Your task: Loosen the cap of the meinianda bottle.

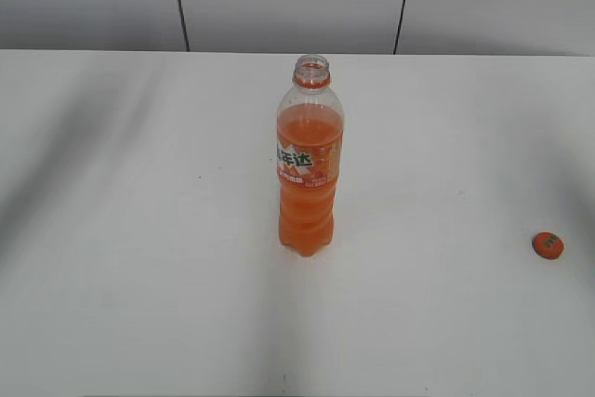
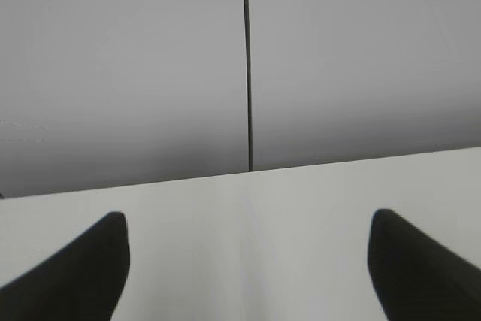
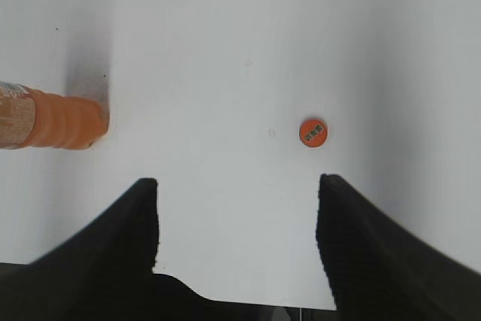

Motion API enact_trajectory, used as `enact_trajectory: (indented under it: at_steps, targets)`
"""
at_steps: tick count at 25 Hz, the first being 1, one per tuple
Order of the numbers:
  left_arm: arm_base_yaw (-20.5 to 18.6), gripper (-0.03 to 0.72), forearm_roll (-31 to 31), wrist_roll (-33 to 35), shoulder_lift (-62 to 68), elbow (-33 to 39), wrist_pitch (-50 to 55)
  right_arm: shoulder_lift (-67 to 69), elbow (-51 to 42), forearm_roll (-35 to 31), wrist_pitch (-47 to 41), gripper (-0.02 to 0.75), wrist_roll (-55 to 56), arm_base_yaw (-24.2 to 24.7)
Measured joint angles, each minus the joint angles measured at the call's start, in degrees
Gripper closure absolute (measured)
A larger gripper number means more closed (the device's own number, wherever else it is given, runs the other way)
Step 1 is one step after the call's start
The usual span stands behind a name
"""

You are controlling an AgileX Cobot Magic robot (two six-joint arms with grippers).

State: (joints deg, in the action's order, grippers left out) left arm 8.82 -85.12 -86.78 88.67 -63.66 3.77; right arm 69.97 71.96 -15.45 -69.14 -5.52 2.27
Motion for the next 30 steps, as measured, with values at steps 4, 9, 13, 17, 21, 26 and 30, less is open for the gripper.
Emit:
enact_trajectory:
  at_steps: [4,9,13,17,21,26,30]
  targets:
    - [0.0,0.101,4.8,0.0,-1.0,0.0,3.2,0.0,0.0,0.9,-0.5,0.245,0.0,0.0]
    - [0.1,0.097,6.1,7.4,-1.0,0.0,17.1,0.0,0.0,0.9,-0.5,0.245,-0.1,0.0]
    - [0.1,0.097,15.1,22.0,-1.1,0.0,25.3,0.0,0.0,0.9,-0.5,0.245,-0.1,0.0]
    - [0.0,0.097,36.9,40.1,-1.1,0.0,26.3,0.0,0.0,0.9,-0.5,0.245,-0.2,0.0]
    - [0.0,0.097,55.7,55.1,-1.4,-0.3,27.9,0.0,0.0,0.9,-0.5,0.245,-0.2,0.0]
    - [0.0,0.101,75.8,76.2,-2.2,-5.2,39.1,0.0,0.0,1.2,-0.5,0.245,-0.2,0.0]
    - [0.1,0.101,80.6,79.0,-2.3,-9.1,49.8,0.0,0.0,3.9,-0.5,0.245,-0.2,0.0]
